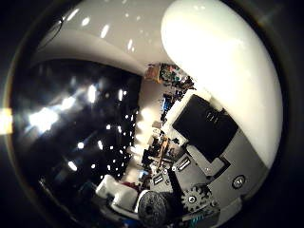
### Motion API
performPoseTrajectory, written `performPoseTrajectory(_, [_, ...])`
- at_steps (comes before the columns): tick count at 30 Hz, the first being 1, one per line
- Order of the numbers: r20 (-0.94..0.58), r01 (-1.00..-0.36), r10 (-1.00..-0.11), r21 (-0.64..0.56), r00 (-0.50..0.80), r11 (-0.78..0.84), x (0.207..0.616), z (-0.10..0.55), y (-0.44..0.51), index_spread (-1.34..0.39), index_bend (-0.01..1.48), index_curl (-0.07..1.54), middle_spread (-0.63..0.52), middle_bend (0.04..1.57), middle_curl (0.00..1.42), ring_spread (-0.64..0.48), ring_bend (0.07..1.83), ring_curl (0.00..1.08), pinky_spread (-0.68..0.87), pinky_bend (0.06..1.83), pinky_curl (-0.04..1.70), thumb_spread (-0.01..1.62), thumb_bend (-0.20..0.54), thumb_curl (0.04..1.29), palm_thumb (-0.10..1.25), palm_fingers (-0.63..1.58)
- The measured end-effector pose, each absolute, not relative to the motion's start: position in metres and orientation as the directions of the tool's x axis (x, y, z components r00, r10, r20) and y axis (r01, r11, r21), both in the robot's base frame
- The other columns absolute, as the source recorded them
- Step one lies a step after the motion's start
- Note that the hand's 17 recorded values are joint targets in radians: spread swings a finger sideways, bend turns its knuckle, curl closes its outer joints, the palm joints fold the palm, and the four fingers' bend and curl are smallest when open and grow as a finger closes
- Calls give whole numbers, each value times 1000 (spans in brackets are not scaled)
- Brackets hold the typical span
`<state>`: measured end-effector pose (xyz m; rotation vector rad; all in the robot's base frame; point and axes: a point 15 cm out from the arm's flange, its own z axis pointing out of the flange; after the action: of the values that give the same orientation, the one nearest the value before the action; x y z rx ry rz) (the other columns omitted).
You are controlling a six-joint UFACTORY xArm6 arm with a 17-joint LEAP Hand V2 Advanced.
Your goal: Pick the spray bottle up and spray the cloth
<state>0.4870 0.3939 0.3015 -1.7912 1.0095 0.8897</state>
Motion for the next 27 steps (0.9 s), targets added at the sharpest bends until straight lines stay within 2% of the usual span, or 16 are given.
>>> performPoseTrajectory(2, [-873, -893, -265, -324, 409, -312, 481, 302, 395, -287, 644, 787, -113, 1107, 699, -191, 1212, 693, -332, 1000, 990, 787, -28, 793, 859, 1038])
performPoseTrajectory(5, [-873, -886, -270, -303, 406, -352, 472, 299, 392, -295, 473, 797, -128, 997, 685, -188, 1196, 669, -395, 977, 929, 749, -28, 782, 859, 819])
performPoseTrajectory(7, [-866, -874, -281, -292, 414, -387, 466, 295, 388, -322, 332, 770, -130, 871, 663, -188, 1189, 646, -407, 922, 900, 782, -23, 758, 872, 526])
performPoseTrajectory(9, [-849, -854, -293, -293, 439, -430, 463, 297, 383, -334, 300, 743, -130, 812, 644, -171, 1150, 629, -357, 844, 890, 863, -22, 734, 861, 359])
performPoseTrajectory(11, [-835, -834, -305, -284, 457, -473, 458, 296, 376, -341, 333, 701, -103, 708, 597, -136, 1008, 578, -233, 722, 861, 984, -25, 696, 811, 161])
performPoseTrajectory(15, [-824, -792, -307, -250, 476, -557, 442, 294, 362, -358, 185, 537, 12, 429, 451, 9, 700, 429, 120, 619, 735, 1072, -24, 626, 754, -86])
performPoseTrajectory(17, [-814, -763, -294, -254, 501, -595, 441, 303, 356, -348, 148, 460, 67, 351, 405, 87, 555, 361, 240, 531, 650, 1086, -23, 593, 742, -85])
performPoseTrajectory(20, [-814, -730, -271, -248, 513, -637, 443, 312, 349, -338, 134, 375, 118, 274, 365, 141, 456, 311, 323, 447, 553, 1095, -23, 557, 728, -77])
performPoseTrajectory(27, [-816, -758, -296, -242, 497, -606, 461, 320, 314, -319, 135, 263, 162, 188, 326, 170, 363, 269, 361, 416, 436, 1112, -20, 503, 712, -33])
